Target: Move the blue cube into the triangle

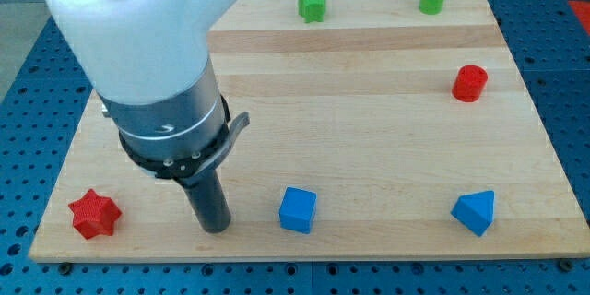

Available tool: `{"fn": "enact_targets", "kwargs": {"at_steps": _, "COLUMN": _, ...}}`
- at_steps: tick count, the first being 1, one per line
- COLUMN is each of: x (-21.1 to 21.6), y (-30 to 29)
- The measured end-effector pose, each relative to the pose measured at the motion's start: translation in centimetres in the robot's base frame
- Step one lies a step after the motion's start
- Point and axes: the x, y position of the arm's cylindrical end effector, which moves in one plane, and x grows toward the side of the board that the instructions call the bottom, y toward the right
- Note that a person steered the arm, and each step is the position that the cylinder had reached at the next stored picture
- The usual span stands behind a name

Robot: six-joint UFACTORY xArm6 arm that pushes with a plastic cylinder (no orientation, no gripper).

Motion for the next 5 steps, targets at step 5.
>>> {"fn": "enact_targets", "kwargs": {"at_steps": 5, "x": -2.0, "y": 7.3}}
